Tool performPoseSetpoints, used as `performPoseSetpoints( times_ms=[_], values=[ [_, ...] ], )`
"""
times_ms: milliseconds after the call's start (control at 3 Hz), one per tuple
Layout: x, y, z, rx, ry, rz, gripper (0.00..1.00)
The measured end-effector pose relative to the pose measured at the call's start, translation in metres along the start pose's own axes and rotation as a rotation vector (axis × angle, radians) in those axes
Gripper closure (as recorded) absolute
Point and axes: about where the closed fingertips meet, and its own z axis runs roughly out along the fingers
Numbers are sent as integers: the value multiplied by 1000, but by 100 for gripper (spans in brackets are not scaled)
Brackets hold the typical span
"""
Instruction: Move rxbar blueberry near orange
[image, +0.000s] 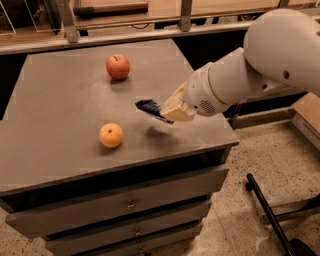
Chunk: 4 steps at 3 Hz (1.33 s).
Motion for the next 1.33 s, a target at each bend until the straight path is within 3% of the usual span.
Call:
performPoseSetpoints(
  times_ms=[333, 667, 1333],
  values=[
    [-5, 1, -6, 46, -9, -135, 100],
    [-4, 2, -4, 51, -11, -154, 100],
    [9, 10, 8, 103, 12, -290, 100]
  ],
)
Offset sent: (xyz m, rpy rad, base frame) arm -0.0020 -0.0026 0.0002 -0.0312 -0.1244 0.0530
